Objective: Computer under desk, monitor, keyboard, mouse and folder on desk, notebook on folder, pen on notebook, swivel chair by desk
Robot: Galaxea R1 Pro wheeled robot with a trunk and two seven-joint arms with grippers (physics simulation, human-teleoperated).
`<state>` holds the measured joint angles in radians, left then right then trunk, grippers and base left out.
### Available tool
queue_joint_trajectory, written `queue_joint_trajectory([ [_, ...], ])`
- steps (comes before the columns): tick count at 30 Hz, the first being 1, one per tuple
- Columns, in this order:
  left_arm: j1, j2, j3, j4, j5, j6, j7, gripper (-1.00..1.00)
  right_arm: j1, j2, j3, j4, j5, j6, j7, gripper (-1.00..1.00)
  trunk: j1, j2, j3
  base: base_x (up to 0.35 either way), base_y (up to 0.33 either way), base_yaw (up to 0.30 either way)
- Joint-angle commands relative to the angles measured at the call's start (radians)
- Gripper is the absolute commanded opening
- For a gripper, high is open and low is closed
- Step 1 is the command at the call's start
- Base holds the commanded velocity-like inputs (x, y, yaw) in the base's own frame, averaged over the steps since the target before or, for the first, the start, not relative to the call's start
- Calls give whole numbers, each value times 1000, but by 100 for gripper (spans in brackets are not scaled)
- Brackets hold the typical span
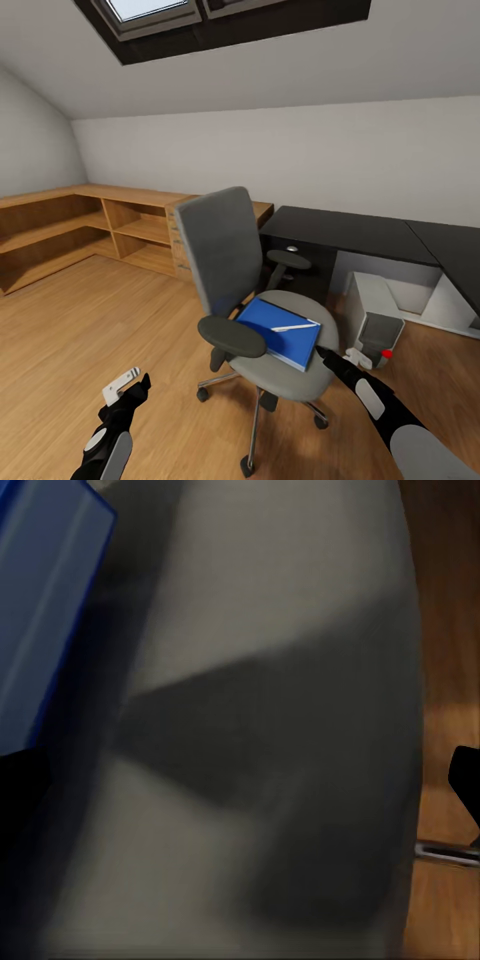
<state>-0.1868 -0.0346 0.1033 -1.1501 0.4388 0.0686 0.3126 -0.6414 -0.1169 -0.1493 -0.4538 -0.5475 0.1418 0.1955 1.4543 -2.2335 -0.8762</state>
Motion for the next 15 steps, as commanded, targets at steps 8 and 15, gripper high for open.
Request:
queue_joint_trajectory([
  [8,0,-1,0,-1,6,5,3,100,0,-1,-5,30,-1,12,2,100,0,0,-1,0,0,5],
  [15,0,-1,-1,-1,6,5,3,100,0,0,-4,30,-2,12,2,100,0,0,-1,0,0,149],
])
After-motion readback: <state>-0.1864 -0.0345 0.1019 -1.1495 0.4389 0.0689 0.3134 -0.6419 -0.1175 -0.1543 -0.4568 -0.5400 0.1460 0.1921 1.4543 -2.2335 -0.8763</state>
